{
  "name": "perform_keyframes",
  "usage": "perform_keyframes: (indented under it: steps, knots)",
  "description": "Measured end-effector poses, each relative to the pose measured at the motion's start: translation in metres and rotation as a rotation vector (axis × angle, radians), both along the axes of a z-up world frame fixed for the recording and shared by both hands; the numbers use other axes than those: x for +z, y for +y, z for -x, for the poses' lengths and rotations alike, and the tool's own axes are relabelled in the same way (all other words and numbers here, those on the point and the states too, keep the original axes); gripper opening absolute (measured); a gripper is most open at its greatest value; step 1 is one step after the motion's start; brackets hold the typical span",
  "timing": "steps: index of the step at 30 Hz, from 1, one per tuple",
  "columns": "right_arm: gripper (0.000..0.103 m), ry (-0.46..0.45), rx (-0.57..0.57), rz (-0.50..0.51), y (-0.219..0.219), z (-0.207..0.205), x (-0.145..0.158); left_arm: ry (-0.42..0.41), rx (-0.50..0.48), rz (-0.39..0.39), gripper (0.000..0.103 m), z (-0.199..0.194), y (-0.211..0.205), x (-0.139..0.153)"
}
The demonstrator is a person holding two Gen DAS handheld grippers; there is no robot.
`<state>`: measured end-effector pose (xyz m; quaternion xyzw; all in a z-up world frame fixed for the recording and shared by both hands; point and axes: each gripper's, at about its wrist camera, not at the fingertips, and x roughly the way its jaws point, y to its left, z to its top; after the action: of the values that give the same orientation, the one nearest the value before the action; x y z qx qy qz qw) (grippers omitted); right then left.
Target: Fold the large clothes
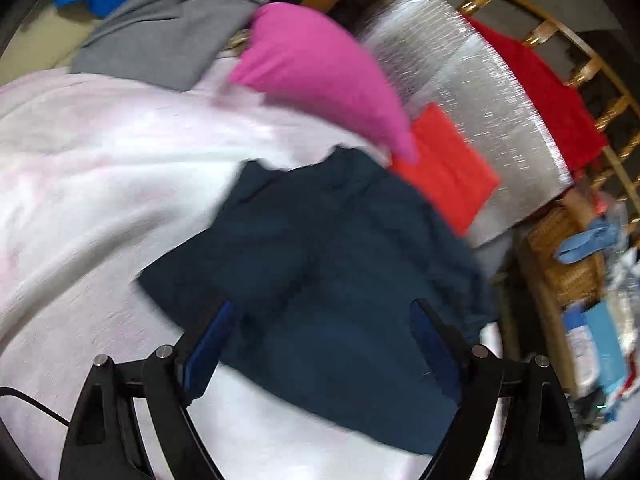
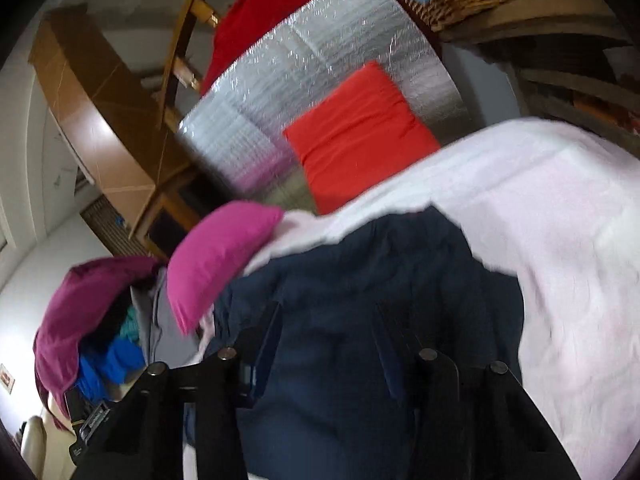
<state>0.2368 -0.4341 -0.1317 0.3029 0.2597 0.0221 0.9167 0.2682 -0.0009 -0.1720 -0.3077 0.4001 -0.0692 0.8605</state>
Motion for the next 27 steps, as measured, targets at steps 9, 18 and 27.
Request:
perform_keyframes:
  steps: [9,18,27]
  knots:
    - [0.049,0.176,0.022,0.073,0.028,-0.061,-0.015,0.159,0.131,-0.263,0.089,-0.025,0.004,-0.035]
    - [0.050,0.434,-0.041,0.049,0.020,-0.186,-0.073,0.121,0.203,-0.272,0.089,-0.055,0.038,-0.024]
    - [0.058,0.150,-0.134,-0.063,-0.011,-0.101,-0.040,0.112,-0.054,-0.149,0.084,-0.088,0.029,-0.036]
